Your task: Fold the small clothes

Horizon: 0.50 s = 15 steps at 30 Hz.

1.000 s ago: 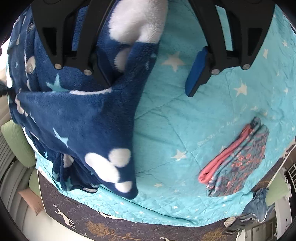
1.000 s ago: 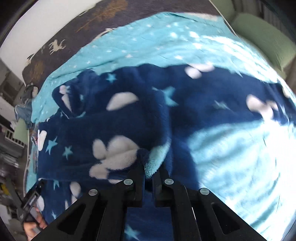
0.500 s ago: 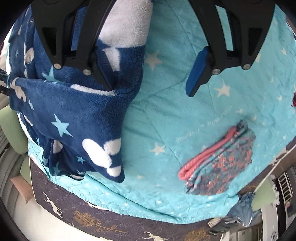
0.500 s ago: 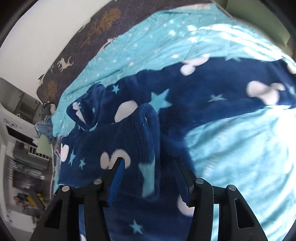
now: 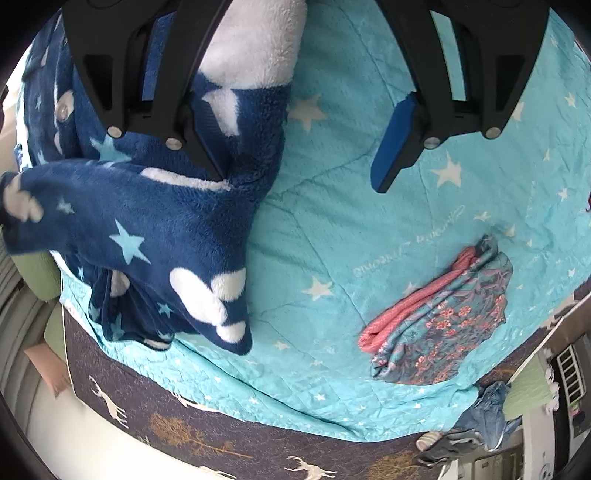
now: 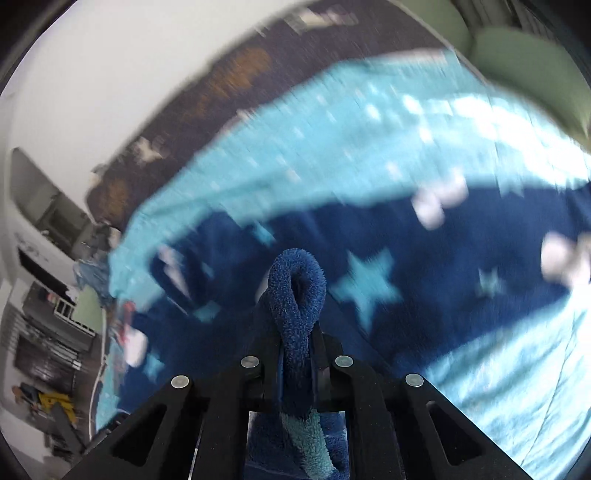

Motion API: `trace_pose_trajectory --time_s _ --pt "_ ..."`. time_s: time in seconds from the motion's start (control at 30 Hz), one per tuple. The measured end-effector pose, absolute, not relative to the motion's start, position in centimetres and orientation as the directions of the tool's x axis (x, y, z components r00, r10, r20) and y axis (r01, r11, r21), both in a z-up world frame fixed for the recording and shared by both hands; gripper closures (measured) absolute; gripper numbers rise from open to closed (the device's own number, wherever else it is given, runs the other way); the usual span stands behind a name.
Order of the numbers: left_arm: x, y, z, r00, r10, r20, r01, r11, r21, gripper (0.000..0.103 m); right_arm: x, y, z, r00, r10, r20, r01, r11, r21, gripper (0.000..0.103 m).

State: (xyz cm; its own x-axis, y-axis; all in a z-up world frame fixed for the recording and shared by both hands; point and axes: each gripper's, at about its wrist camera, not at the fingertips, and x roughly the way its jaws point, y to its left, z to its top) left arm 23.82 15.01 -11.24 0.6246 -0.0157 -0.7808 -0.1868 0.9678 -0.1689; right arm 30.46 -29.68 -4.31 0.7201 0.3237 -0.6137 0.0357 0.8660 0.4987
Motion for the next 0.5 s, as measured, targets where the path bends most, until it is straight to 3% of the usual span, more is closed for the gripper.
trace_pose_trajectory --time_s 0.1,0.2,0.27,0.33,0.37,0.5 --pt "23.9 15.9 -12.1 0.609 -0.043 -0.792 -0.211 0.954 -0.214 0.022 30.8 -29.1 -3.1 0.745 0.291 -0.6 0.015 0.892 0.451 0.094" --pt "23.9 16.4 -12.7 0.59 -0.073 -0.804 -0.219 0.944 -0.245 0.021 32.0 -28.8 -6.3 0.697 0.17 -0.697 0.088 0.944 0.319 0.092" --pt "23.5 16.0 -12.1 0.608 -0.07 -0.79 -0.201 0.95 -0.239 0.021 32.9 -29.1 -9.9 0.604 0.073 -0.793 0.17 0.961 0.218 0.076" --pt "22.5 15.5 -11.1 0.652 -0.057 -0.756 -0.17 0.961 -0.22 0.021 31.8 -29.9 -10.9 0.645 0.109 -0.756 0.176 0.942 0.286 0.073" --pt "22.0 15.3 -10.5 0.67 -0.054 -0.74 -0.157 0.964 -0.212 0.021 31.2 -30.2 -10.5 0.658 0.115 -0.745 0.183 0.934 0.306 0.067" --pt "19.8 14.5 -7.0 0.752 -0.103 -0.651 -0.067 0.971 -0.231 0.021 28.8 -30.4 -7.7 0.671 0.067 -0.738 0.23 0.928 0.293 0.058"
